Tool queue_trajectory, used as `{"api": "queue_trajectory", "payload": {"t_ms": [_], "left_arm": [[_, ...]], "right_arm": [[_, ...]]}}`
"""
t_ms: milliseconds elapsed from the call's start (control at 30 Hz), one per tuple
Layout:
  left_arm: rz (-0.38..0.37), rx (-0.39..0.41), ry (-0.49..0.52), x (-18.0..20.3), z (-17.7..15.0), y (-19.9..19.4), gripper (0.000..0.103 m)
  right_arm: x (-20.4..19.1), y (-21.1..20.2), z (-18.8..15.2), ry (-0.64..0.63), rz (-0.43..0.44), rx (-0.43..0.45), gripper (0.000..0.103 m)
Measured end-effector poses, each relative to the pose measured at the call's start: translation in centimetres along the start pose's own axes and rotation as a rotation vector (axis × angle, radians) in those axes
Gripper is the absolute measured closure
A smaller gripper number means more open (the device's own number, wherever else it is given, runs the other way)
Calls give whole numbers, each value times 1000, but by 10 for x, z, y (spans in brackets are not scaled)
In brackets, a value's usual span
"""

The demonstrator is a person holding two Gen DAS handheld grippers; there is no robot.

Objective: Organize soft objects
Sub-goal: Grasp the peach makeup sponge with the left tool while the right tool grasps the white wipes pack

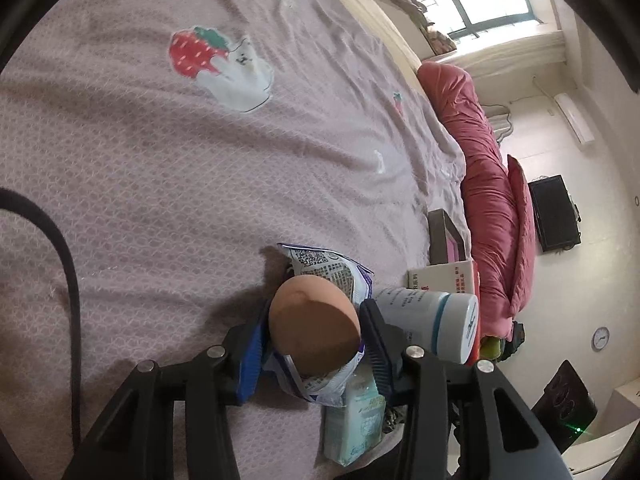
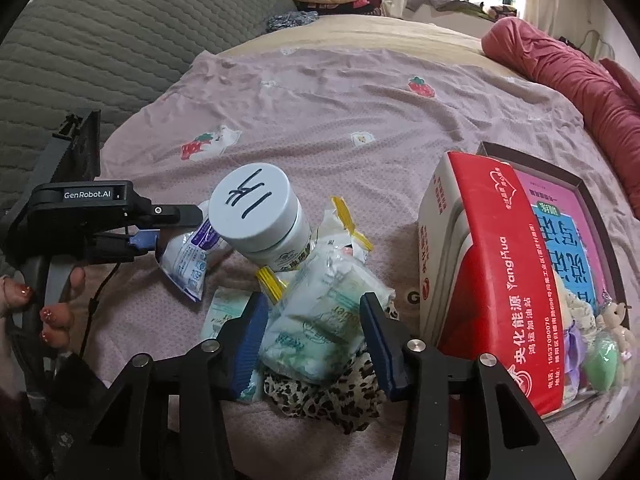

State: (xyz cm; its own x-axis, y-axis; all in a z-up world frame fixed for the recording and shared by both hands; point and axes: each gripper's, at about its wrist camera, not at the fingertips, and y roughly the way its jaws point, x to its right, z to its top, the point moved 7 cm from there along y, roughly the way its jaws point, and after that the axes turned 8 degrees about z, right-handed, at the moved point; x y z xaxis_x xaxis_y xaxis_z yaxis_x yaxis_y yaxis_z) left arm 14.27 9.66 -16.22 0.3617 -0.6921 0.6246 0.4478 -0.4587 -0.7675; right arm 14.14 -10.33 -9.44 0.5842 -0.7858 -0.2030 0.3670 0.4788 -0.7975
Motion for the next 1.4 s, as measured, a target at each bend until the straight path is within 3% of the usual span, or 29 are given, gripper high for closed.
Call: {"api": "queue_trajectory", "payload": {"t_ms": [133, 267, 433, 633, 867, 1100, 1400], "left_arm": [[0, -8, -1, -2, -2, 2, 57], [-27, -5, -22, -5, -2, -1, 57], [-46, -7, -47, -10, -3, -3, 57], [-71, -11, -55, -11, -6, -4, 57], [-64, -14, -73, -16, -7, -5, 57], [-105, 4, -112, -22, -4, -13, 57], [-72, -8, -106, -26, -6, -8, 67]], "right_arm": [[-1, 3, -2, 1, 12, -6, 61], [2, 9, -3, 45, 37, -28, 61], [10, 16, 1, 122, 58, -43, 51], [19, 28, 3, 170, 44, -55, 50], [20, 15, 1, 164, 57, -14, 67], [18, 1, 3, 121, 38, 13, 72], [19, 5, 5, 112, 21, 11, 77]]}}
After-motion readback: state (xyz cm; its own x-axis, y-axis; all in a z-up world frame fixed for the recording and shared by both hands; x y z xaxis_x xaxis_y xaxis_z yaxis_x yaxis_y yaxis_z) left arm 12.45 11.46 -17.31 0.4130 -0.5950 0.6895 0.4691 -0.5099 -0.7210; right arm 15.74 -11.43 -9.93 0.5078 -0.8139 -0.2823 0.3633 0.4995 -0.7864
